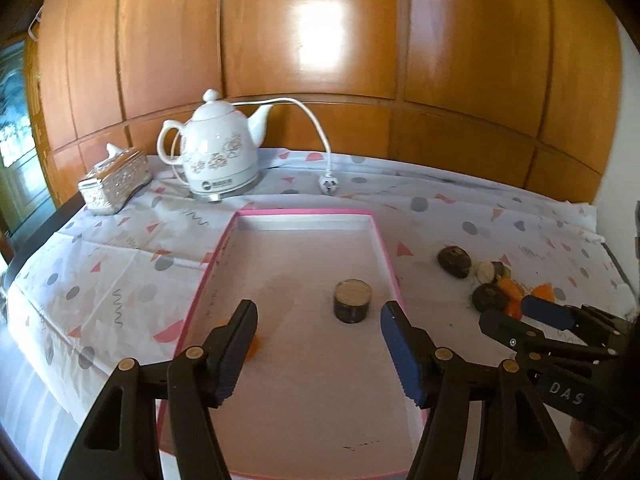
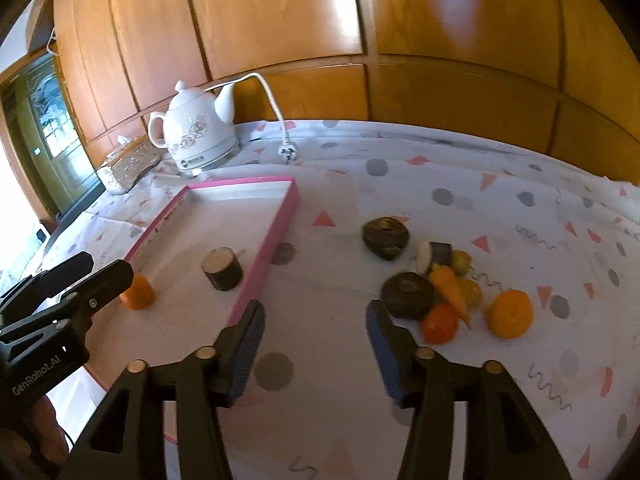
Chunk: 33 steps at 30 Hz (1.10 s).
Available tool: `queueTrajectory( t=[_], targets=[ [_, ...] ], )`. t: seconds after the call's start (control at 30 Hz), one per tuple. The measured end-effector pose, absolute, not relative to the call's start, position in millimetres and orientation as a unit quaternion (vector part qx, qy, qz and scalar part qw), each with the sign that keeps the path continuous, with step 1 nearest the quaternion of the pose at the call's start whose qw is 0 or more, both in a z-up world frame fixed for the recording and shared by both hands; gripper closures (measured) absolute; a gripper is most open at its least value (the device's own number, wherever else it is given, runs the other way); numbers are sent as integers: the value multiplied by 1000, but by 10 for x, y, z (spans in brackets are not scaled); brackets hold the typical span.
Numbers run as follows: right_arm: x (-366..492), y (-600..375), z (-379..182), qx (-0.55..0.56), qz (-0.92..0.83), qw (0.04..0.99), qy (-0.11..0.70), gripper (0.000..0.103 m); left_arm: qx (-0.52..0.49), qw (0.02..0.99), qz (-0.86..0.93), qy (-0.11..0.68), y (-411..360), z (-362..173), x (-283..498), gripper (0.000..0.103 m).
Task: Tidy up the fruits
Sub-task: 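Grasp the red tomato with the right gripper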
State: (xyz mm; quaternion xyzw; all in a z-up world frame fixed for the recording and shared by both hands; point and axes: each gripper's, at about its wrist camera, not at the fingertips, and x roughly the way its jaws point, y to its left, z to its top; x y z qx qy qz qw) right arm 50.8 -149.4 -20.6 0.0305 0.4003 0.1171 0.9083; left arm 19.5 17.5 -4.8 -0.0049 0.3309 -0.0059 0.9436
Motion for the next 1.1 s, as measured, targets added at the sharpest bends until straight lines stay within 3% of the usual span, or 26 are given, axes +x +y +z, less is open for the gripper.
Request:
queueTrajectory(
  t=[0.03,0.53,0.77,1.1],
  targets=[
    [511,-1546,-222,38,117,906,404,34,-2,943,-10,332,146,-53,194,38],
    [327,-2508,-550,91,25,891,444,34,22,926,-92,366,-224,-210,231,37],
    [349,-2578,-621,93,24,887,452,53,32,917,-114,381,-372,-280,292,38],
    [562,-2360,-724,98,66,879,461,56,21,907,-134,399,-484,-360,385,42]
  ],
)
